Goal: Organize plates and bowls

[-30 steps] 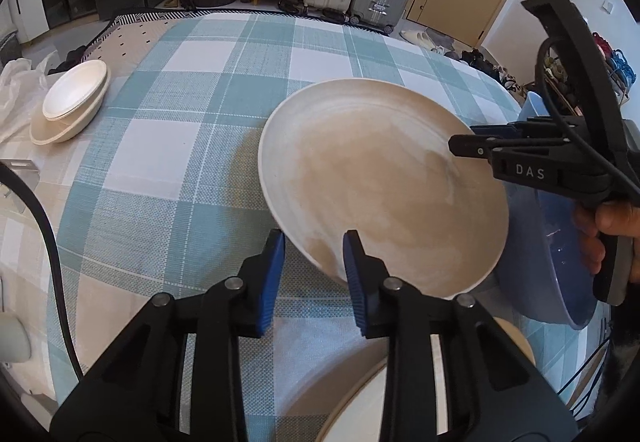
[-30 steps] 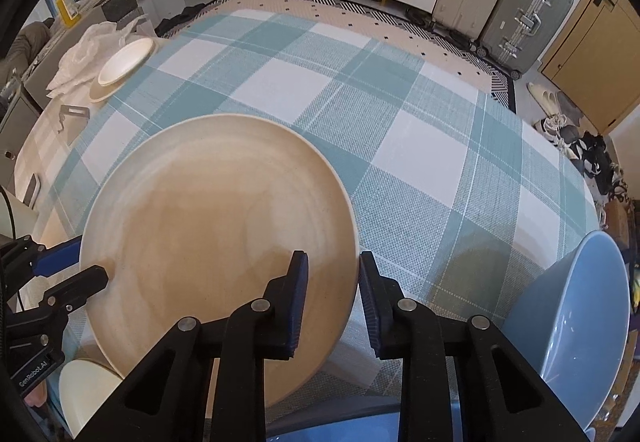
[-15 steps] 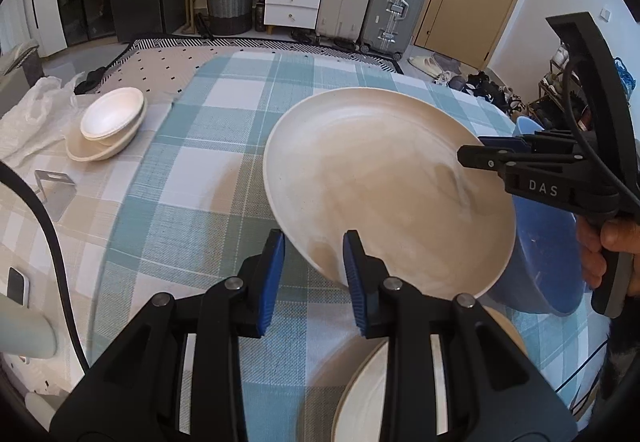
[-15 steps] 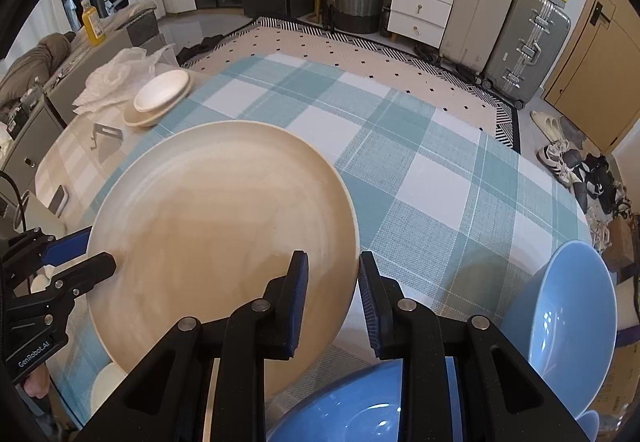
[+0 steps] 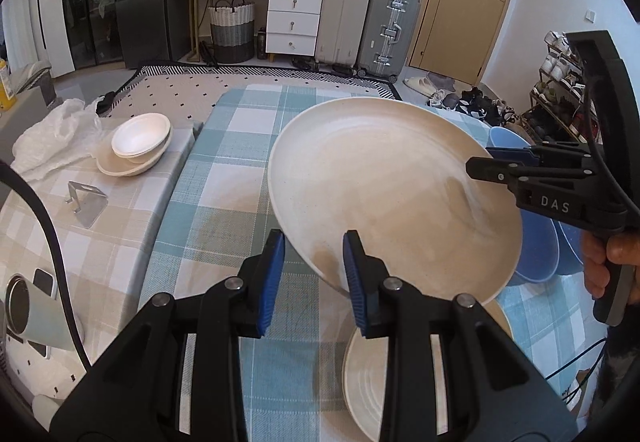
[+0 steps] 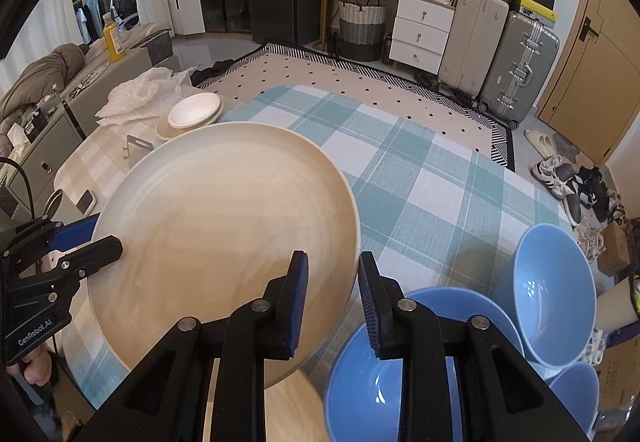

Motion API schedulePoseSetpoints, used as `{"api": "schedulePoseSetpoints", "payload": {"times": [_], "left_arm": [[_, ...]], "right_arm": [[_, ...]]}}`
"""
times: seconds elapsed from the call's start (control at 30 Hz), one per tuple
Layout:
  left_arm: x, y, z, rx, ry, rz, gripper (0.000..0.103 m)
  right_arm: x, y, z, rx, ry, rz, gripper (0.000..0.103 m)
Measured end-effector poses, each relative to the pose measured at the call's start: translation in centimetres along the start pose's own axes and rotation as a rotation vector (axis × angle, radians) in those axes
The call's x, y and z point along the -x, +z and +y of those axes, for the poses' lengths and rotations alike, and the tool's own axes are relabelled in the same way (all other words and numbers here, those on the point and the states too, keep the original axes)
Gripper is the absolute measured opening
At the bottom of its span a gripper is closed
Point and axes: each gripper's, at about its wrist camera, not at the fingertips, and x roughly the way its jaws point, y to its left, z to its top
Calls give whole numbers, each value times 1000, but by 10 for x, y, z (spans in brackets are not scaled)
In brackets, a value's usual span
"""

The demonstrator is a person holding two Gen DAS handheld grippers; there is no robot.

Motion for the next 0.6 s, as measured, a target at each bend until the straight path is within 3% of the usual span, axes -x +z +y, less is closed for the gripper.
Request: {"api": "schedulePoseSetpoints", "payload": {"times": [0.33, 0.6], "left_arm": [[56, -30, -17, -39, -13, -27, 27], [77, -56, -37, -73, -14, -28, 27]], "right_arm": [[43, -32, 16, -23, -25, -24, 26], [67, -62, 21, -45, -36, -42, 26]]}}
